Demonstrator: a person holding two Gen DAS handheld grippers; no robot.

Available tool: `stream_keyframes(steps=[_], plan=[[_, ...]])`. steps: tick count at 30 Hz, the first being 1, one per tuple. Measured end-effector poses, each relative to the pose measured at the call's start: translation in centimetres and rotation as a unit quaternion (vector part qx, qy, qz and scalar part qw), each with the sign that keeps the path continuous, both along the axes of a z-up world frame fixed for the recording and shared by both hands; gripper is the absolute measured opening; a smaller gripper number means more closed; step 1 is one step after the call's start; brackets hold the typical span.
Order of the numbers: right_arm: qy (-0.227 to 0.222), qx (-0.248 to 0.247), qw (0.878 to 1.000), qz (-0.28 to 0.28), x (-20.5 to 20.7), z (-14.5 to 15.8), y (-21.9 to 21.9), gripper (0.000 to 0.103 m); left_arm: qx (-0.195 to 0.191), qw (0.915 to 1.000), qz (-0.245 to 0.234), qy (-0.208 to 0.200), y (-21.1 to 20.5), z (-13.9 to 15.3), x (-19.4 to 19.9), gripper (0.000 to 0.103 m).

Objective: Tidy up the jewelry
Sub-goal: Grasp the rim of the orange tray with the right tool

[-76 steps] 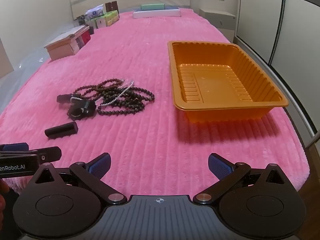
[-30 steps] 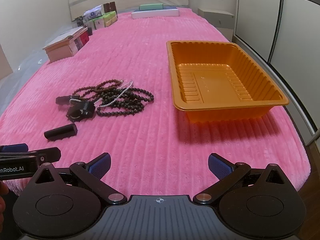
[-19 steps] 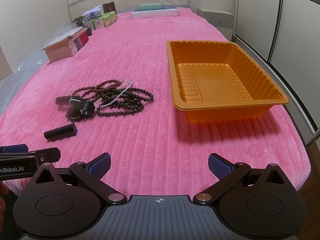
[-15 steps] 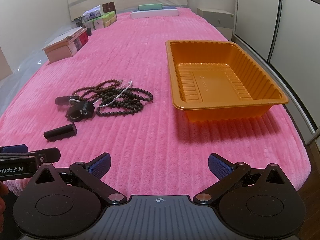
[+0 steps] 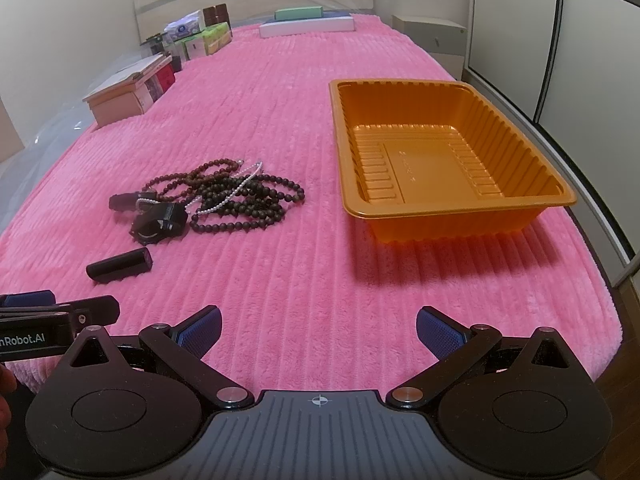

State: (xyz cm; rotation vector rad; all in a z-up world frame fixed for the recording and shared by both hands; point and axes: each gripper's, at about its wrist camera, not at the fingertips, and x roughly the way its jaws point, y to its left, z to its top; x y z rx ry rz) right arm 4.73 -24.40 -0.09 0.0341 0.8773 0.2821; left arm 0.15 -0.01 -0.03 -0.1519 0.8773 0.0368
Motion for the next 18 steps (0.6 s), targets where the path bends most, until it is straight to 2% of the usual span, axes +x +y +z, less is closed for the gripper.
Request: stream_keyframes(steps=[11, 18], plan=[[-0.01, 0.013, 1.0, -0.015, 0.3, 0.1, -1.3, 0.103, -0.012, 0.9999, 0.007, -0.003, 0.3, 0.0, 0.0, 0.099], [-0.074, 0.027, 0.995, -0.062, 1.9, 2.0, -7.0, 0.102, -0.039, 0.9989, 0.023, -0.009, 1.3, 0.0, 0.8, 0.099]])
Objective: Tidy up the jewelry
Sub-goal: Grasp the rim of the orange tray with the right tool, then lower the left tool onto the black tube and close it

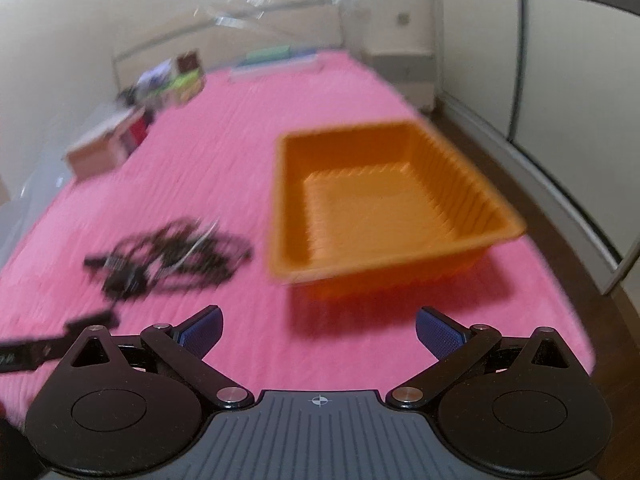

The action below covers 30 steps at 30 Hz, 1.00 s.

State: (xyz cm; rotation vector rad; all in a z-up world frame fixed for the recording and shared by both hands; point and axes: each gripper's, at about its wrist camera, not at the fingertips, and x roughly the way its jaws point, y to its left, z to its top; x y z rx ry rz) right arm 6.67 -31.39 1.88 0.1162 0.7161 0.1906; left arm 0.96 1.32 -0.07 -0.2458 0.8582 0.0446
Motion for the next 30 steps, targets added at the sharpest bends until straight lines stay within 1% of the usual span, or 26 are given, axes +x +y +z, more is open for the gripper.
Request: stream_keyframes(steps=[3, 5, 6, 7, 9, 11, 13, 14, 15, 16, 20, 22, 25, 30], plan=[[-0.019, -0.005, 1.0, -0.022, 1.8, 0.5, -2.9, 0.102, -0.017, 0.9998, 0.005, -0.002, 0.5, 0.0, 0.7, 0.099], [-0.022, -0.007, 0.999, -0.037, 3.4, 0.4, -5.1, 0.095, -0.024, 0.9997, 0.006, -0.006, 0.6, 0.0, 1.1, 0.099], [-0.02, -0.008, 0.999, -0.04, 4.1, 0.2, -6.0, 0.087, -0.026, 0.9996, 0.006, -0.009, 0.6, 0.0, 1.2, 0.099], [-0.017, -0.01, 0.999, -0.041, 5.0, 0.0, -6.9, 0.084, -0.028, 0.9995, 0.006, -0.013, 0.6, 0.1, 1.3, 0.099], [-0.012, -0.009, 0.999, -0.042, 6.4, -0.7, -8.5, 0.082, -0.031, 0.9993, 0.004, -0.019, 0.4, 0.1, 1.6, 0.099], [-0.003, -0.003, 0.999, -0.037, 7.9, -1.7, -9.7, 0.076, -0.027, 0.9993, -0.003, -0.026, 0.0, 0.1, 1.9, 0.098], [0.007, 0.002, 1.0, -0.028, 9.1, -2.4, -10.8, 0.066, -0.012, 0.9994, -0.01, -0.031, -0.5, 0.0, 2.3, 0.098], [0.013, 0.005, 1.0, -0.019, 9.7, -3.0, -11.1, 0.062, -0.005, 0.9994, -0.014, -0.033, -0.8, -0.1, 2.5, 0.096], [0.018, 0.007, 1.0, -0.011, 10.2, -3.4, -11.3, 0.055, 0.001, 0.9992, -0.021, -0.034, -1.2, -0.2, 2.6, 0.096], [0.023, 0.006, 1.0, -0.007, 10.6, -3.7, -11.6, 0.049, 0.006, 0.999, -0.027, -0.034, -1.5, -0.3, 2.8, 0.094], [0.042, 0.006, 0.999, 0.008, 11.9, -5.0, -11.7, 0.038, 0.012, 0.9986, -0.037, -0.036, -2.0, -0.8, 3.5, 0.092], [0.046, 0.008, 0.999, 0.017, 12.1, -5.3, -11.9, 0.028, 0.012, 0.9983, -0.042, -0.038, -2.1, -1.1, 3.7, 0.092], [0.056, 0.004, 0.998, 0.017, 12.9, -6.0, -12.2, 0.024, 0.008, 0.9985, -0.042, -0.034, -2.2, -1.4, 4.1, 0.092], [0.068, 0.008, 0.998, 0.016, 13.7, -6.3, -12.3, 0.023, 0.006, 0.9986, -0.042, -0.032, -2.1, -1.6, 4.3, 0.092]])
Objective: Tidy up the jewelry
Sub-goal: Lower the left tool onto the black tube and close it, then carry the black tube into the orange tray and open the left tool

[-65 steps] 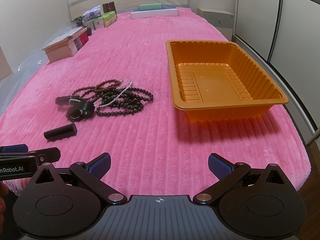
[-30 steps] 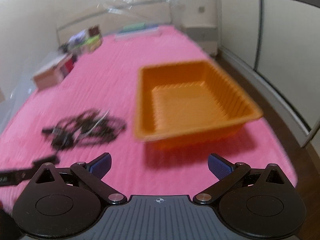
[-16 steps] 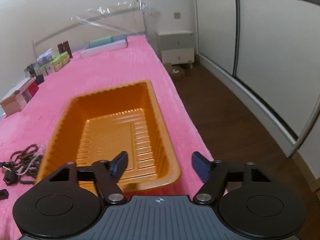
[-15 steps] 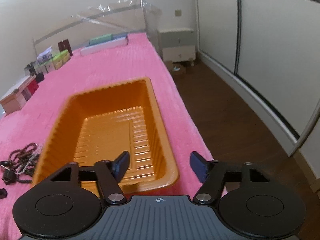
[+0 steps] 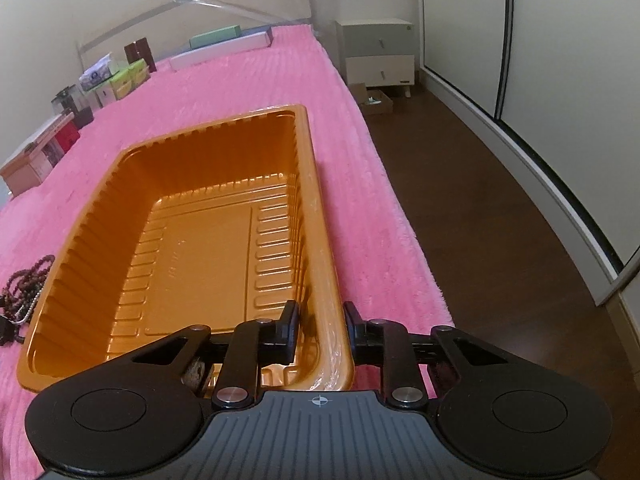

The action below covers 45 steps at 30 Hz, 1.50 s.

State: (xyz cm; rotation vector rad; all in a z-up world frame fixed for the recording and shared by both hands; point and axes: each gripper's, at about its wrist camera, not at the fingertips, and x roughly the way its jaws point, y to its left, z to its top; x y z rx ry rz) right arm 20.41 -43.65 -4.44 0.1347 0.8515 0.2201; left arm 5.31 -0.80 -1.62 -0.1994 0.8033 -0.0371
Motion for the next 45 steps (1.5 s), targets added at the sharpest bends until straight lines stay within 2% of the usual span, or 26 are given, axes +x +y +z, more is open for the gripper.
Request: stream_keyframes(steps=[3, 4, 10, 16, 24, 26, 29, 33, 39, 42, 45], plan=[[0.013, 0.008, 1.0, 0.0, 0.4, -0.2, 0.2, 0.017, -0.003, 1.0, 0.001, 0.0, 0.0, 0.0, 0.0, 0.092], [0.014, 0.011, 1.0, -0.001, 0.4, -0.1, 0.4, 0.01, -0.004, 1.0, 0.001, 0.0, 0.1, 0.0, -0.1, 0.092], [0.001, -0.012, 1.0, -0.007, -0.6, 1.6, 1.5, 0.007, -0.001, 0.9999, 0.014, 0.0, 0.9, 0.2, -0.5, 0.092], [-0.025, -0.06, 0.998, 0.006, -2.7, 3.7, 3.8, 0.003, 0.002, 0.9997, 0.023, 0.0, 2.2, 0.0, -1.4, 0.092], [-0.062, -0.144, 0.987, 0.024, -4.8, 5.2, 7.7, 0.003, 0.032, 0.999, 0.028, 0.012, 4.4, -0.8, -1.9, 0.088], [-0.064, -0.153, 0.986, 0.025, -4.9, 5.0, 8.3, 0.003, 0.022, 0.999, 0.034, 0.02, 4.9, -1.3, -1.6, 0.088], [-0.064, -0.159, 0.985, 0.023, -4.8, 4.9, 8.8, 0.003, 0.011, 0.9979, 0.059, 0.024, 4.9, -1.8, -1.1, 0.088], [-0.065, -0.164, 0.984, 0.024, -4.8, 5.0, 9.4, 0.003, 0.014, 0.9946, 0.102, 0.016, 3.7, -2.3, -0.6, 0.088], [-0.065, -0.163, 0.984, 0.032, -4.4, 4.9, 8.7, 0.003, 0.047, 0.9896, 0.136, 0.01, 1.5, -3.1, 0.0, 0.085], [-0.064, -0.161, 0.984, 0.037, -4.3, 4.9, 8.4, 0.003, 0.072, 0.9867, 0.146, 0.007, 1.0, -3.3, 0.2, 0.077], [-0.067, -0.159, 0.984, 0.037, -4.4, 4.9, 8.2, 0.003, 0.077, 0.9858, 0.149, 0.007, 1.1, -3.3, 0.1, 0.075]])
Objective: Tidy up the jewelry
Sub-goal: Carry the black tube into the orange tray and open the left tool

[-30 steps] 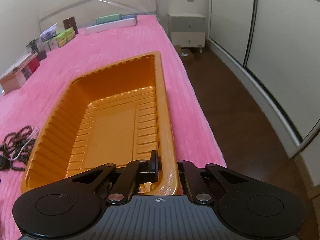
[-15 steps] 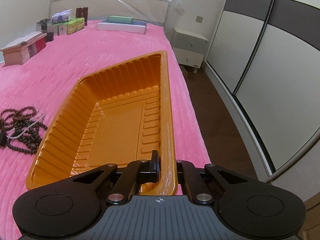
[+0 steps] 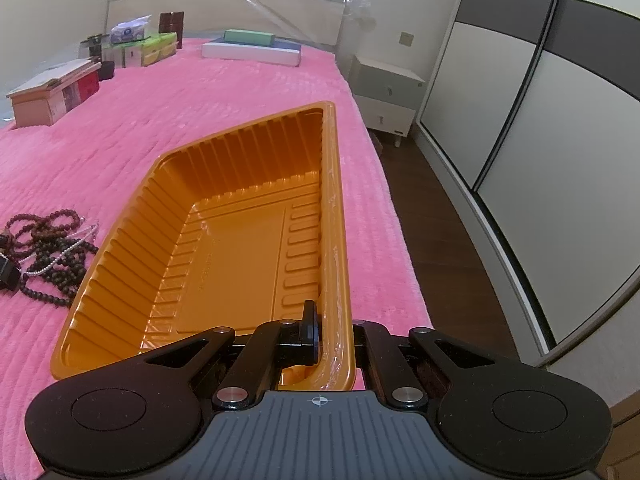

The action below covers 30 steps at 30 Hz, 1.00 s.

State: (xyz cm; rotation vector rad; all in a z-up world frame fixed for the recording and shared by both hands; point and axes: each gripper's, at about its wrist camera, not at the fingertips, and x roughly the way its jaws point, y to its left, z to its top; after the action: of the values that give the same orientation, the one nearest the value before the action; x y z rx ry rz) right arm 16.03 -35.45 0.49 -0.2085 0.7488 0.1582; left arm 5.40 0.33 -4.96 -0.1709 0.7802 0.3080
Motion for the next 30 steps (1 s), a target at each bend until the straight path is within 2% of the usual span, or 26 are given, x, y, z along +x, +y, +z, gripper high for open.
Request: stream_keyframes(steps=[5, 8, 11, 15, 20, 24, 30], plan=[[-0.004, 0.0, 1.0, 0.003, -0.3, -0.1, -0.2, 0.003, 0.001, 0.9998, -0.013, -0.014, 0.0, 0.7, -0.3, 0.075], [-0.004, -0.002, 1.0, 0.008, -0.4, -0.1, -0.3, 0.003, -0.005, 0.9981, -0.049, -0.037, -0.4, 1.8, -0.3, 0.074], [-0.002, -0.005, 1.0, 0.017, -0.4, -0.3, -0.3, 0.003, -0.027, 0.9927, -0.103, -0.055, -1.1, 3.1, 0.2, 0.074], [0.001, -0.019, 0.999, 0.037, 0.0, 0.1, -0.5, 0.003, -0.055, 0.98, -0.18, -0.066, -2.9, 4.6, 1.7, 0.074], [-0.004, -0.058, 0.997, 0.057, 0.3, 1.1, 0.7, 0.003, -0.056, 0.9623, -0.257, -0.069, -7.0, 5.7, 3.9, 0.074], [-0.008, -0.068, 0.995, 0.066, 0.5, 1.2, 1.4, 0.003, -0.055, 0.9431, -0.32, -0.072, -10.3, 5.7, 5.6, 0.074], [-0.006, -0.068, 0.996, 0.065, 0.6, 0.8, 1.5, 0.003, -0.051, 0.9138, -0.4, -0.052, -13.5, 4.5, 7.5, 0.074]])
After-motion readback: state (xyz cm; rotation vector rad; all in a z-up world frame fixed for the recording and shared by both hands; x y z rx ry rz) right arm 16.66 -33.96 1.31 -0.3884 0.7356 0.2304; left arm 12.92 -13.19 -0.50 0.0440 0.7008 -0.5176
